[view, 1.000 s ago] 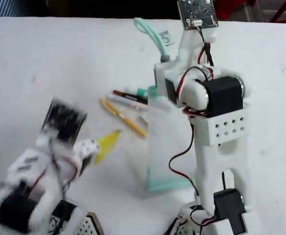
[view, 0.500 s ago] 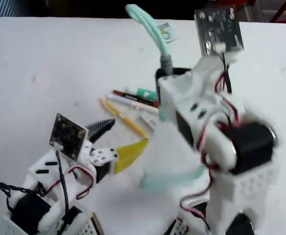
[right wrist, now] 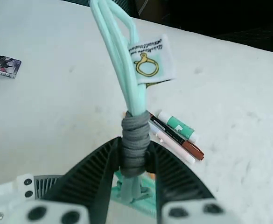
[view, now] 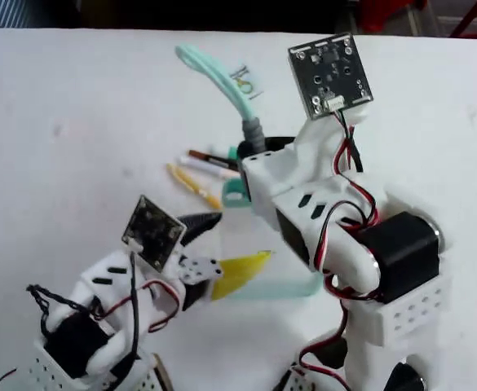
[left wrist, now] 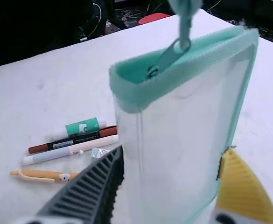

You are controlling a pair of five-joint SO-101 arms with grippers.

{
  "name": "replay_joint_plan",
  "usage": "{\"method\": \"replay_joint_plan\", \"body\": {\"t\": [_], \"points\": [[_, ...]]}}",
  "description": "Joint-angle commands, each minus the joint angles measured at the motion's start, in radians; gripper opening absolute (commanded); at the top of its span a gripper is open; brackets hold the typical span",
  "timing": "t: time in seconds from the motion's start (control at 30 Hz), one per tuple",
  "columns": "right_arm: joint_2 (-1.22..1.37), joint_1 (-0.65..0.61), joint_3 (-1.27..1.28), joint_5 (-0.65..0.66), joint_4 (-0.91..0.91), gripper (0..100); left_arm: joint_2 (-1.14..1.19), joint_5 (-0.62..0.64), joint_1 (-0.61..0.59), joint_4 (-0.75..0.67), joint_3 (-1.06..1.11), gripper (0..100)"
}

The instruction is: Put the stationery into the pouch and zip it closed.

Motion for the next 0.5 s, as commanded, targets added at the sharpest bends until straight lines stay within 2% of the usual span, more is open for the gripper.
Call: {"method": "replay_joint_plan", "body": {"t": [0.0, 0.13, 0.2, 0.37, 0.47], "points": [[-0.065, -0.010, 0.021, 0.012, 0.021, 1.7, -0.048, -0.018, -0.102, 0.005, -0.005, 33], [-0.145, -0.056, 0.044, 0.072, 0.021, 1.7, -0.182, -0.032, -0.130, 0.044, -0.002, 33], [-0.179, -0.113, 0.048, 0.086, 0.021, 1.7, -0.240, -0.095, -0.128, 0.041, -0.002, 33], [-0.234, -0.170, 0.048, 0.087, 0.021, 1.7, -0.226, -0.221, -0.125, 0.032, 0.020, 33], [-0.263, -0.173, 0.048, 0.103, 0.022, 1.7, -0.216, -0.249, -0.090, 0.008, 0.041, 33]]}}
